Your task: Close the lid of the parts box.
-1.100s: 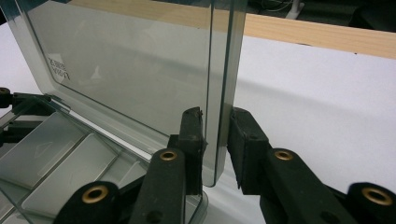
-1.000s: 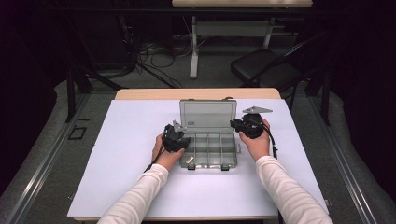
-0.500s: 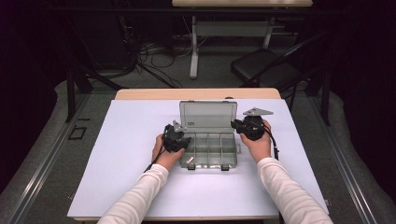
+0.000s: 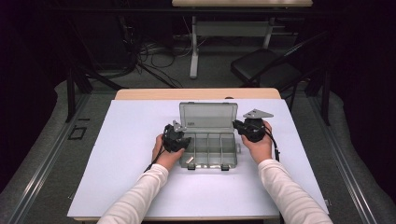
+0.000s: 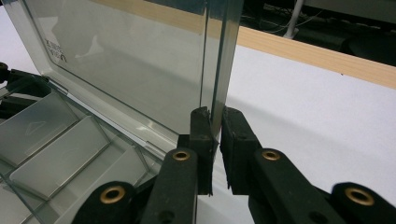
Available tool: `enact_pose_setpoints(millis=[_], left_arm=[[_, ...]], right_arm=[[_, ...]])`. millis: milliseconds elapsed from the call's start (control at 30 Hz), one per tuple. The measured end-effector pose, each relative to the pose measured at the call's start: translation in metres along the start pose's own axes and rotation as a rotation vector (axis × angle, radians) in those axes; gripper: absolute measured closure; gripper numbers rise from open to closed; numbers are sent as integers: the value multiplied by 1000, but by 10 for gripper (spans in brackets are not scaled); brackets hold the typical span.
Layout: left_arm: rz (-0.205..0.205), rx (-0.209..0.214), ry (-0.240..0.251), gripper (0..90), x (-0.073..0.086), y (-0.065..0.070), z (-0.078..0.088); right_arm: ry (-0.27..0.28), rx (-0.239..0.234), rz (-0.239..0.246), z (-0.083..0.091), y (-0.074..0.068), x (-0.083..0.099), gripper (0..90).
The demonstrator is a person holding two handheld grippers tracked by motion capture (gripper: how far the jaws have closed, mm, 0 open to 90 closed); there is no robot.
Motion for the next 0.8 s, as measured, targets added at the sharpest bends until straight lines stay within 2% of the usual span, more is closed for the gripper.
enact_pose_setpoints(millis=[133,267,300,367,667,800], left_arm=[[-5,-3,-1,589,0,-1,0],[22,11,-16,527,0,-3,1],[16,-3,-4,508,-1,-5,1],[31,-5,5,475,-2,-7,4],[46,6,63,428,-16,-14,26],[37,7,84,401,-26,-18,36]], right_arm=[[5,-3,3,0,0,1,842],[8,-2,4,0,1,1,843],[8,-2,4,0,1,1,843],[10,-3,6,0,1,1,843],[15,1,9,0,0,2,843],[16,2,12,1,0,2,843]])
Point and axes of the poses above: each handheld gripper's, and its own axes: z roughly backward along the jaws, x roughly out of its underside, y roughly to its right, the point moved 6 cm from there along -z, roughly forward along the jaws, and after that the axes turned 10 degrees about y, right-handed, at the moved point
